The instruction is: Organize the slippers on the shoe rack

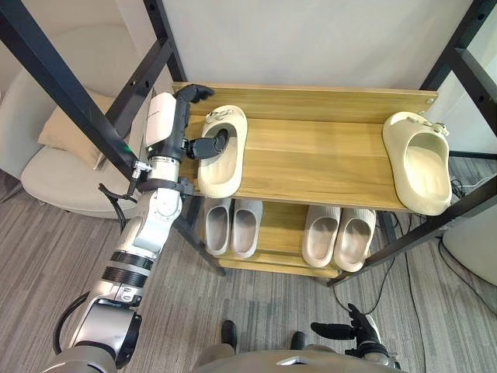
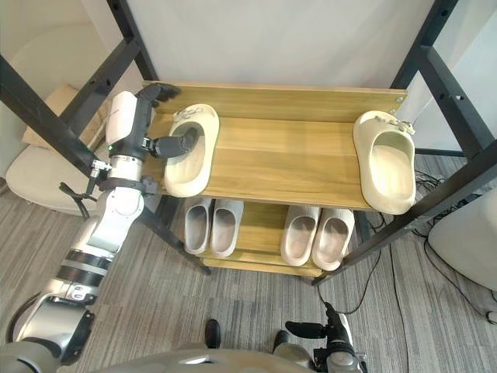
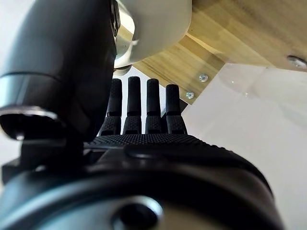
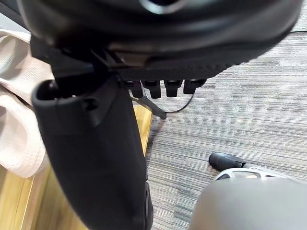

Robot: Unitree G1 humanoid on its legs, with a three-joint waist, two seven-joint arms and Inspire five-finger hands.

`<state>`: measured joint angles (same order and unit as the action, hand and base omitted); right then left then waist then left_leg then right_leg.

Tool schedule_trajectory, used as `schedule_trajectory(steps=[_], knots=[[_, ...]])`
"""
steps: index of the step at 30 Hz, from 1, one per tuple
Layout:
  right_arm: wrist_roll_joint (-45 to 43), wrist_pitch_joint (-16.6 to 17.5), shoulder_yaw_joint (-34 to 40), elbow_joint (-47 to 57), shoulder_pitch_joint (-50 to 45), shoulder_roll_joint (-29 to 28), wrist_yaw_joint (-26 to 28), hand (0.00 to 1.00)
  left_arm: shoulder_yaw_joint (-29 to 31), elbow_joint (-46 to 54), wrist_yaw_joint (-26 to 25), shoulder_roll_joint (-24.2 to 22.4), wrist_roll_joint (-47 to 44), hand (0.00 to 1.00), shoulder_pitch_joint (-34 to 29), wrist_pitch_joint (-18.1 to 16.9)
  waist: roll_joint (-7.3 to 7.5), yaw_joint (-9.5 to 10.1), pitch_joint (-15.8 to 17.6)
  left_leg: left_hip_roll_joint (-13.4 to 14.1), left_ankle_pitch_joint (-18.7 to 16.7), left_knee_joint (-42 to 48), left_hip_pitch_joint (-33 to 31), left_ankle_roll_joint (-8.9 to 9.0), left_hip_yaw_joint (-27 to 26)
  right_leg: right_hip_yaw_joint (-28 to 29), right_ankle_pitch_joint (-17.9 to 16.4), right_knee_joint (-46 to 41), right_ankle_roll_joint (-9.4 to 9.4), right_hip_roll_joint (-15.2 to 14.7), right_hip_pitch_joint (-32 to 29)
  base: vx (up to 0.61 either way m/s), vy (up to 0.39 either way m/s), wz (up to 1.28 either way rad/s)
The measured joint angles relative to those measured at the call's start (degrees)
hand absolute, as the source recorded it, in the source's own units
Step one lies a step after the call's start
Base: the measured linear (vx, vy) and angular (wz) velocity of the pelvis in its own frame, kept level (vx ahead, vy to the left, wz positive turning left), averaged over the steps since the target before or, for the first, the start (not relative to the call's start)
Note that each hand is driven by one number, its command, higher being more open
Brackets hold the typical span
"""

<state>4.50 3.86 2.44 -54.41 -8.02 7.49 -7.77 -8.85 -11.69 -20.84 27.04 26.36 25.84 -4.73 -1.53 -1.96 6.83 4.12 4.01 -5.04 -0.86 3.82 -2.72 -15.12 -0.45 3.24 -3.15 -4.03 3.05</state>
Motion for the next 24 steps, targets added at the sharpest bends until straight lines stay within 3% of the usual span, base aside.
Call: schedule_trajectory(steps=[17, 24], knots=[[-0.11, 0.00, 0.14, 0.19, -0.01, -0.23, -0.33, 1.00, -0.17, -1.40, 1.55, -0.83, -7.82, 0.00, 1.52, 0.24, 0.08, -0.31, 0.06, -0.03, 0.30, 0.00, 0.15, -0.14, -0.85, 0.82, 0.72, 0.08, 0.06, -0.07, -0.25, -0.01, 0.010, -0.03], [-0.12, -0.03, 0.16, 0.21, 0.40, -0.17, -0.34, 1.00, -3.56, -0.31, 1.42, -2.17, -11.70, 0.00, 2.77, 0.20, -0.11, -0.59, 0.82, -0.34, 0.33, 0.02, 0.08, -0.18, -0.77, 0.66, 0.72, 0.21, 0.06, -0.32, -0.18, 0.00, 0.000, 0.00]])
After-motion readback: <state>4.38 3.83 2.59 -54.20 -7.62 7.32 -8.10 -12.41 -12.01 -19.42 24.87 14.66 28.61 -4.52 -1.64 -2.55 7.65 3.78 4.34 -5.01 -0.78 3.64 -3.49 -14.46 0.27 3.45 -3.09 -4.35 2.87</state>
